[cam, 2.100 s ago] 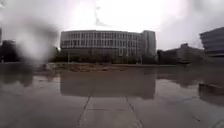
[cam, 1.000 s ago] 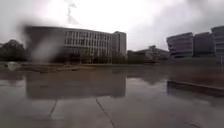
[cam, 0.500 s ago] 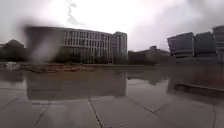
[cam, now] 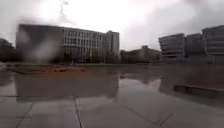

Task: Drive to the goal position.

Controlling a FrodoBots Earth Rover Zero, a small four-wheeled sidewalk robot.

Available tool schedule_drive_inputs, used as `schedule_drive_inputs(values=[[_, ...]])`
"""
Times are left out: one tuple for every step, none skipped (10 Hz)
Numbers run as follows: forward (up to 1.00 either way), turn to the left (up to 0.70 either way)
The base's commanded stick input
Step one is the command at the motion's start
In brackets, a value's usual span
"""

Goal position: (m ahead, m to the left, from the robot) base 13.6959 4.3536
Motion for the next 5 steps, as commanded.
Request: schedule_drive_inputs(values=[[0.70, 0.00], [0.70, 0.00], [0.70, 0.00], [0.70, 0.00], [0.70, 0.00]])
